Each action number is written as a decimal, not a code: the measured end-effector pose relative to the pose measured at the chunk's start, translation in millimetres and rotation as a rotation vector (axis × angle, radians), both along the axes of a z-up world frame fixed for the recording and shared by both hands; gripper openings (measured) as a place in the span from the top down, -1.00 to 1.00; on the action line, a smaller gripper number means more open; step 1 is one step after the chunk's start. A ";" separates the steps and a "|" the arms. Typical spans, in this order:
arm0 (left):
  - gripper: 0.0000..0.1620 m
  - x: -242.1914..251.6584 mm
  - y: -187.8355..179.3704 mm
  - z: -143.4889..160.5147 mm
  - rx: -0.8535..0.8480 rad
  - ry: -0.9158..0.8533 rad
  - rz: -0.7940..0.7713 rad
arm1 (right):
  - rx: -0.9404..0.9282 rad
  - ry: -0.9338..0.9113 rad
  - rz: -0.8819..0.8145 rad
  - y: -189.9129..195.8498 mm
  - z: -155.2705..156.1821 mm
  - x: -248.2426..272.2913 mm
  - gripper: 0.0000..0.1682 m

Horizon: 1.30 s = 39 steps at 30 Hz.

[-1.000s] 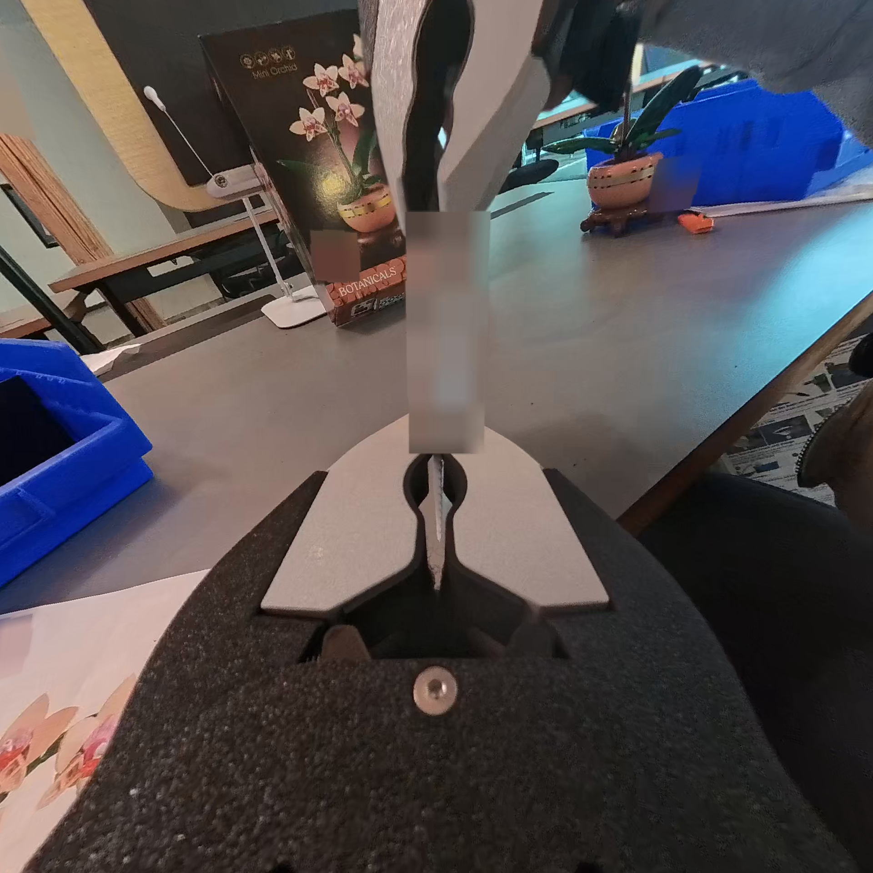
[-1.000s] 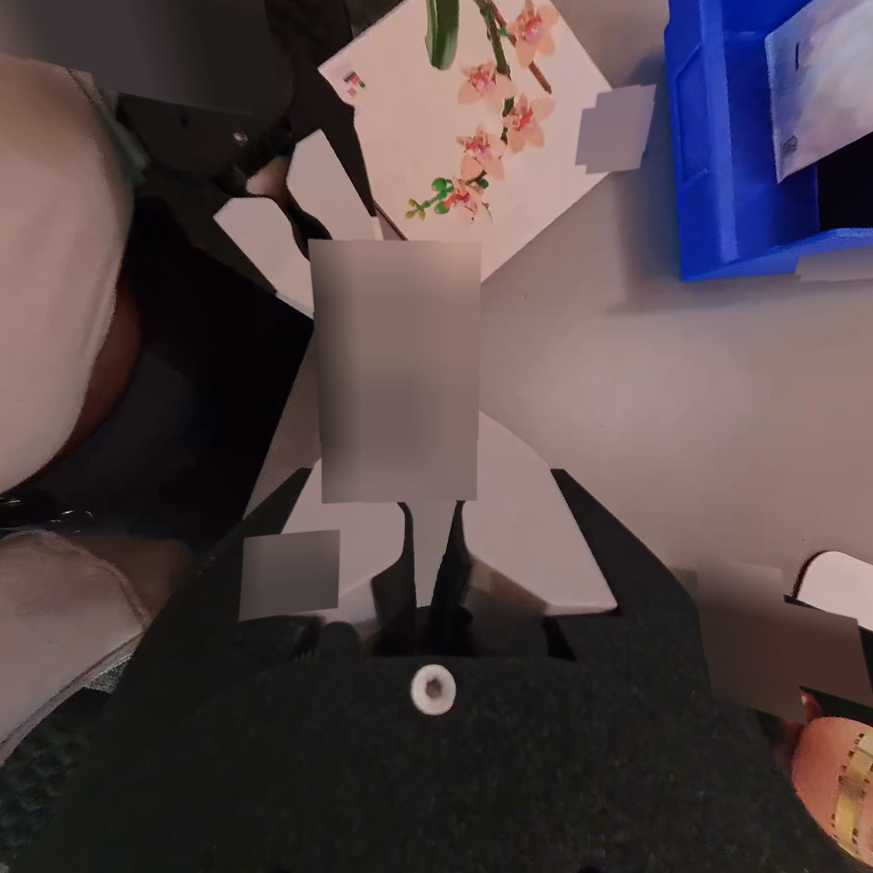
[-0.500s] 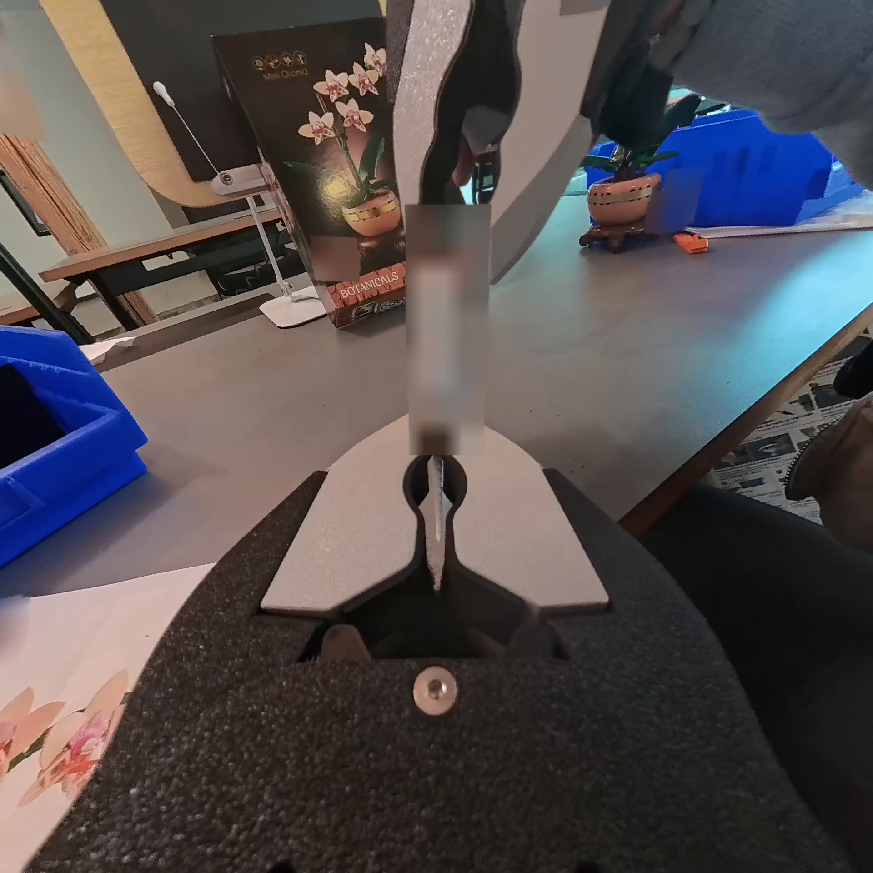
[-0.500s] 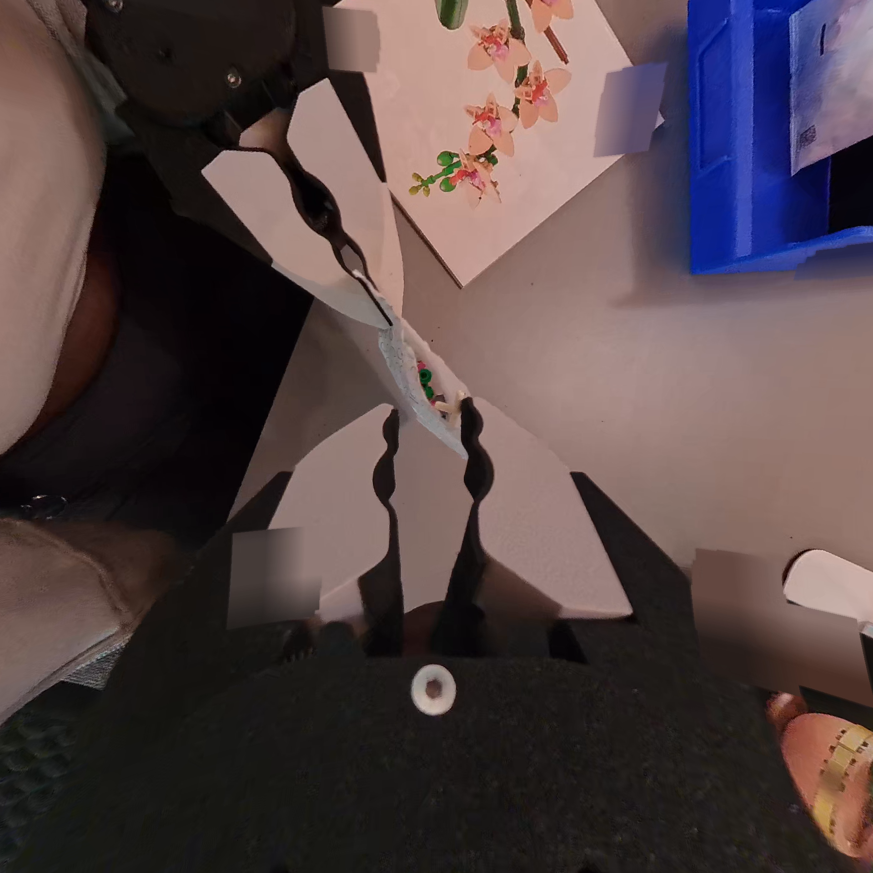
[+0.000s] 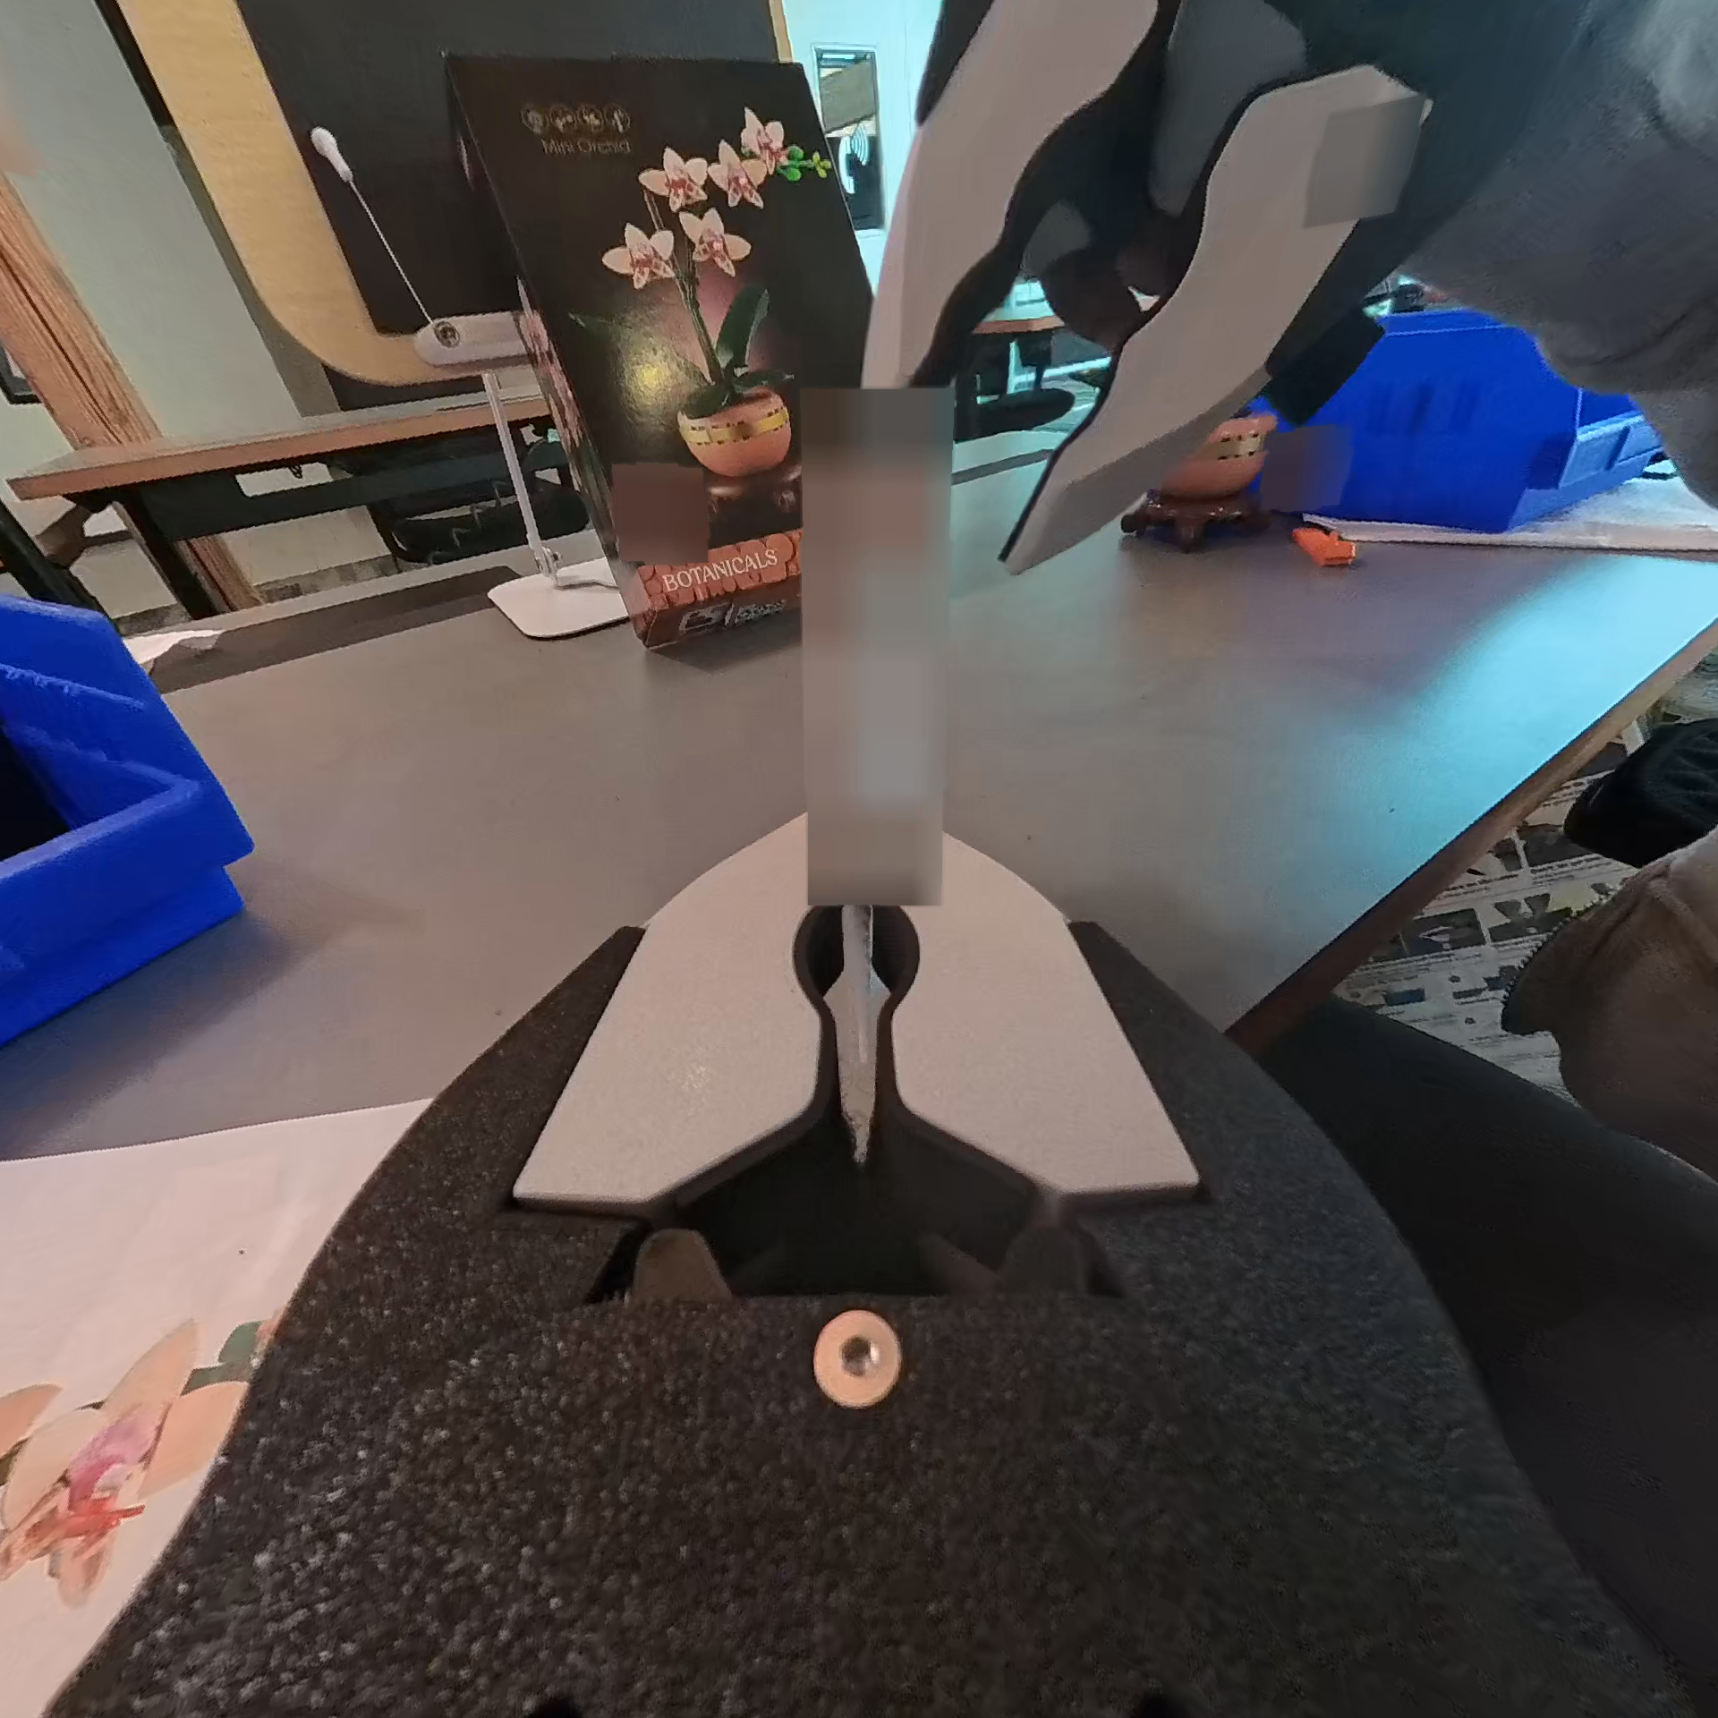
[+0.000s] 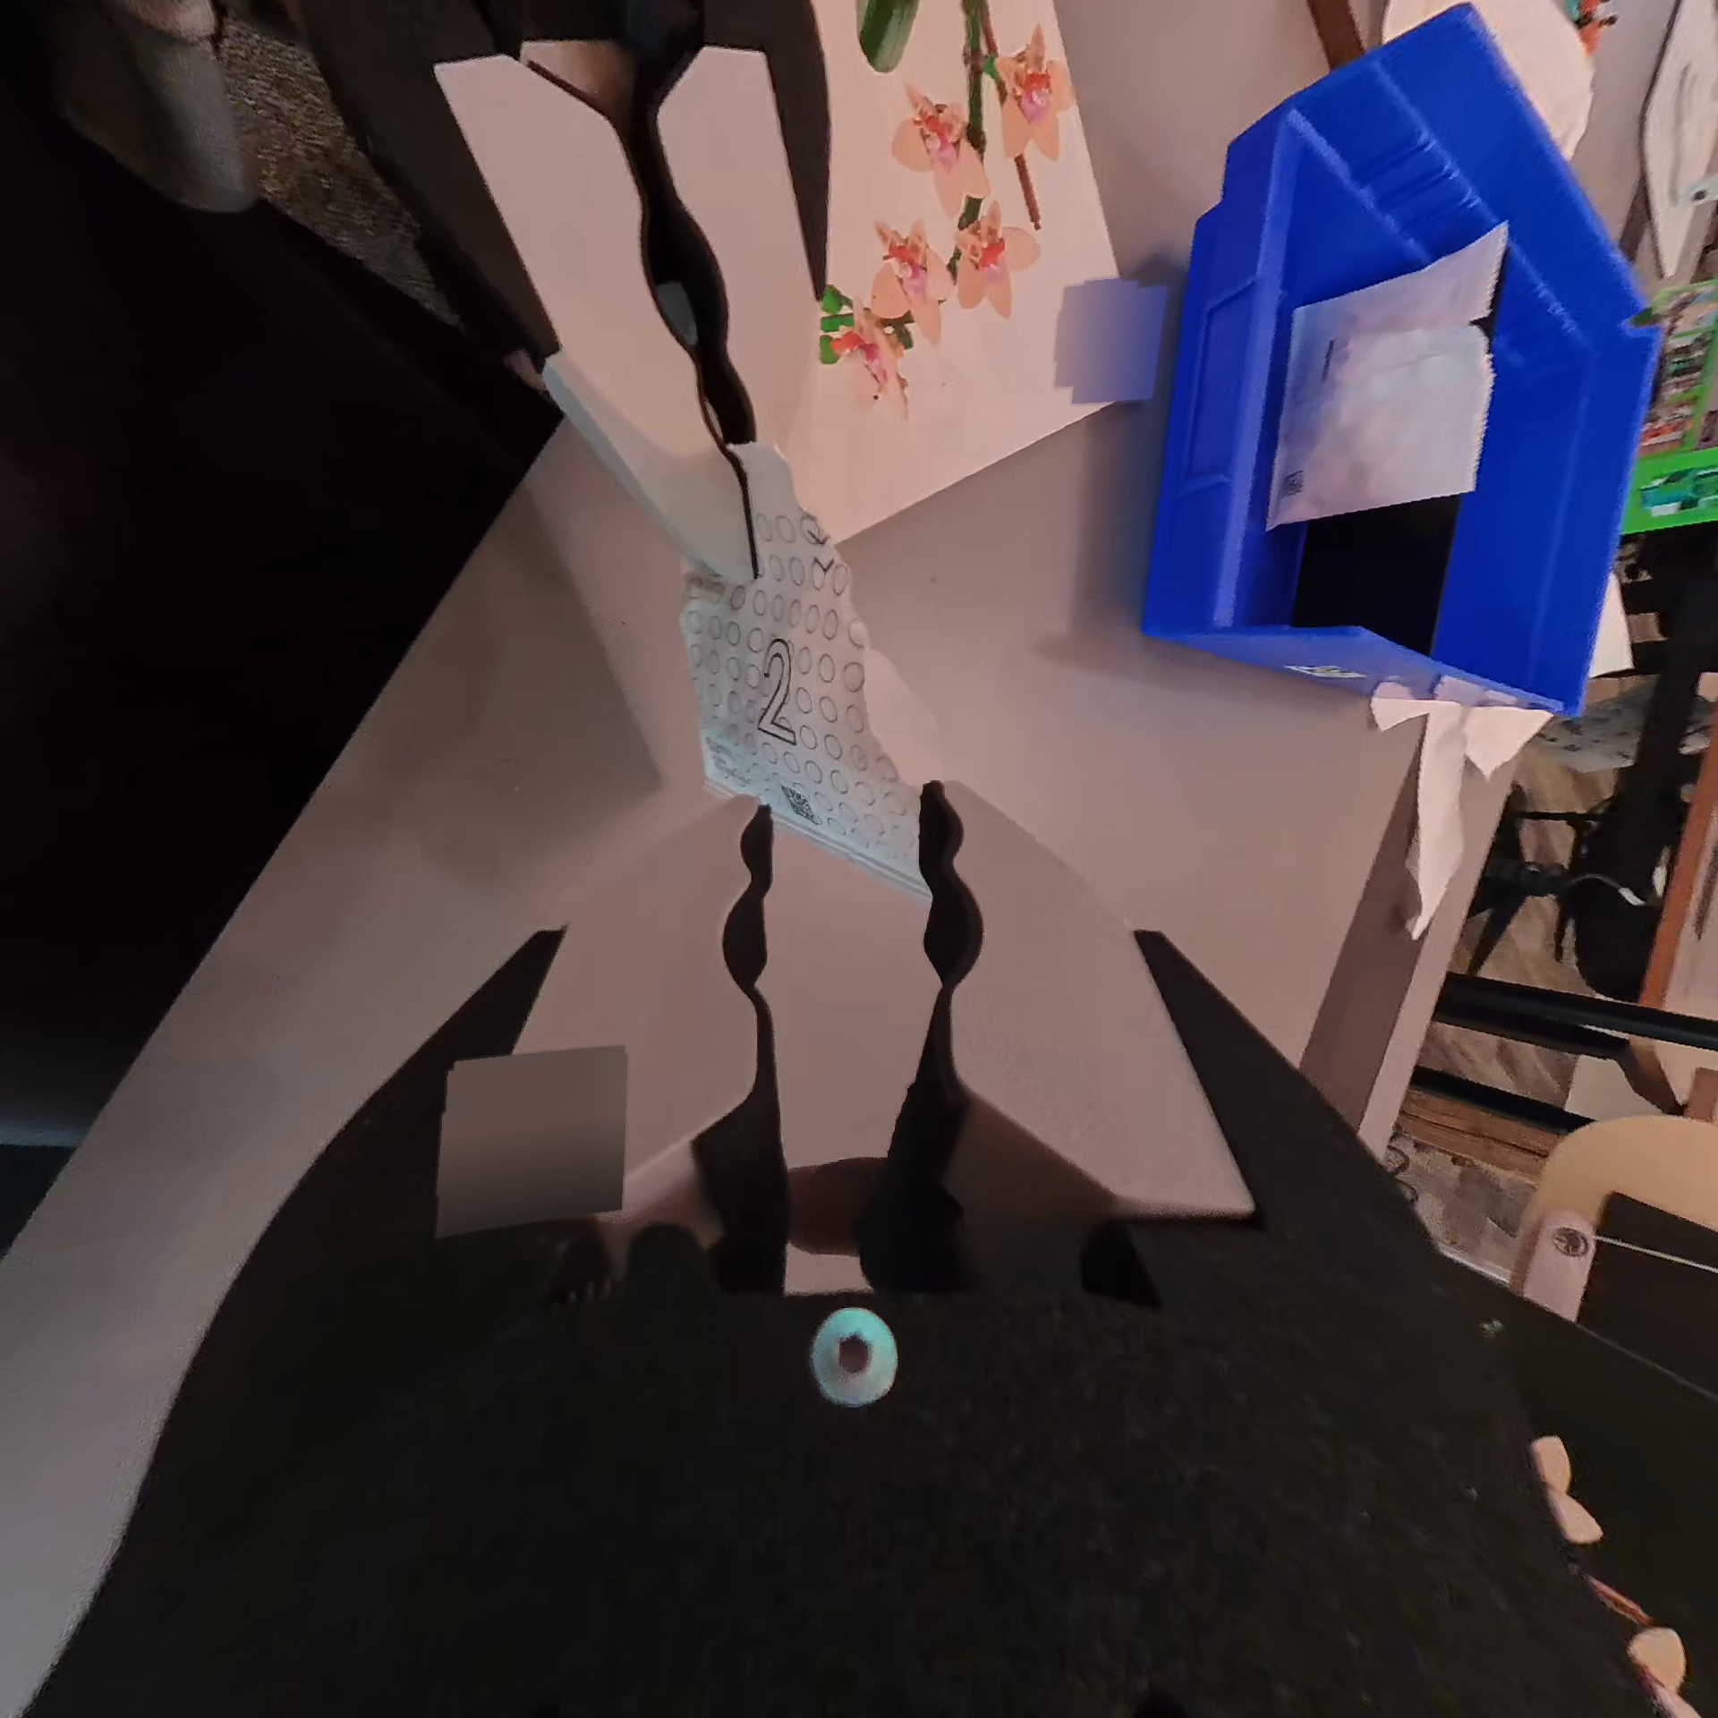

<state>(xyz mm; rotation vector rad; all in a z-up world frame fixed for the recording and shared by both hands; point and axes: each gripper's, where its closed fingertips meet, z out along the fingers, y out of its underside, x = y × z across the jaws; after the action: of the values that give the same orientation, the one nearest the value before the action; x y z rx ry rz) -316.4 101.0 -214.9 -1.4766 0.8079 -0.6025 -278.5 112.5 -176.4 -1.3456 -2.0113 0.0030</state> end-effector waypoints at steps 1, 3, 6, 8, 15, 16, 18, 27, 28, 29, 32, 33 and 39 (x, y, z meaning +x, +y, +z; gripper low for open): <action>1.00 0.4 -0.7 0.8 0.006 0.002 -0.001 | 0.006 0.008 -0.013 1.6 1.6 1.2 0.64; 1.00 0.6 -1.2 2.3 0.021 0.014 -0.003 | -0.010 0.073 -0.030 5.5 7.6 2.1 0.70; 1.00 -2.2 -3.1 6.8 0.053 0.050 -0.016 | -0.232 0.220 -0.027 2.4 15.4 3.7 0.53; 1.00 -7.1 -3.9 12.8 0.080 0.080 -0.024 | -0.390 0.268 -0.004 2.4 17.8 3.2 0.46; 1.00 -27.1 3.7 31.6 0.146 0.143 -0.013 | -0.474 0.247 0.150 20.0 18.8 -40.7 0.75; 1.00 -32.4 6.7 34.9 0.146 0.142 -0.003 | -0.438 0.228 0.161 26.0 18.8 -48.3 0.85; 1.00 -46.4 15.9 41.9 0.147 0.131 0.026 | -0.401 0.232 0.223 31.5 25.5 -65.6 0.99; 0.71 -156.4 90.8 74.1 0.094 0.048 0.321 | -0.464 0.191 0.087 123.4 51.3 -132.2 1.00; 0.70 -170.4 97.1 72.7 0.078 0.047 0.371 | -0.470 0.184 0.054 139.1 52.2 -138.0 1.00; 0.70 -182.0 100.6 71.3 0.069 0.040 0.410 | -0.485 0.172 0.027 153.3 51.7 -143.7 1.00; 0.70 -195.7 98.9 64.1 0.045 0.014 0.439 | -0.514 0.128 -0.040 193.3 41.7 -162.0 1.00; 0.71 -196.1 97.0 59.9 0.034 0.016 0.439 | -0.519 0.109 -0.061 207.2 35.2 -169.9 1.00; 0.77 -190.5 88.1 35.0 -0.004 0.094 0.425 | -0.645 -0.059 -0.140 248.0 -10.7 -202.7 1.00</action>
<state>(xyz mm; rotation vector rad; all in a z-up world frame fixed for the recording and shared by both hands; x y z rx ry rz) -506.9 189.0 -179.9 -1.6280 0.5379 -0.2164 -481.2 360.5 -187.1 -1.8922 -2.0419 0.5989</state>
